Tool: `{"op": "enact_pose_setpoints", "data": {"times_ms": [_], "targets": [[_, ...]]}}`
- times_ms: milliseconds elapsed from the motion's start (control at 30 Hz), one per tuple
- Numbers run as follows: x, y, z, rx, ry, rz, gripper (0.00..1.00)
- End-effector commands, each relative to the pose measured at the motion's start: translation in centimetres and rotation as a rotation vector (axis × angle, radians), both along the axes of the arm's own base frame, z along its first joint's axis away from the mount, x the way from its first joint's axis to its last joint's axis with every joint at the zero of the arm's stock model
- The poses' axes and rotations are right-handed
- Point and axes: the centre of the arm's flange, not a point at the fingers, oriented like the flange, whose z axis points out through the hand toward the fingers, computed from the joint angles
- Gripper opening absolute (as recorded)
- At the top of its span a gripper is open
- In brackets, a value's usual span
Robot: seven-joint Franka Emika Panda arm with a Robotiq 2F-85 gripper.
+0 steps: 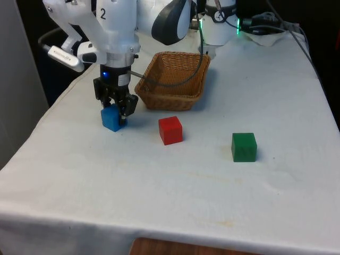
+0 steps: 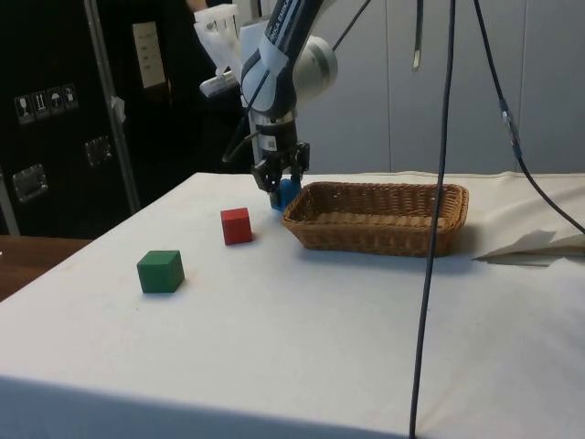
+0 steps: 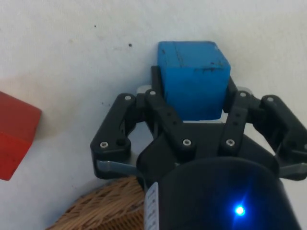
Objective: Pick up the blue cube and place it into the basket.
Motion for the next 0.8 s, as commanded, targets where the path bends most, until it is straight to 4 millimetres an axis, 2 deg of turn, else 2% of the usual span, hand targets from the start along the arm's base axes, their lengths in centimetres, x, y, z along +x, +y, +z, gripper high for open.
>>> {"op": "enact_pose_setpoints", "data": {"times_ms": [0, 200, 233, 333, 500, 533, 767], "targets": [[0.0, -0.1, 0.0, -0.003, -0.001, 0.000, 0.03], [0.0, -0.2, 1.5, -0.001, -0.013, -0.012, 0.03], [0.1, -0.2, 1.1, 0.000, -0.013, -0.007, 0.03], [-0.3, -0.3, 2.7, 0.002, -0.019, -0.015, 0.03], [-0.4, -0.3, 4.4, 0.009, -0.032, -0.020, 0.03], [-0.3, -0.3, 4.1, 0.014, -0.034, -0.018, 0.03], [-0.3, 0.0, 6.8, 0.018, -0.056, -0.023, 0.03]]}}
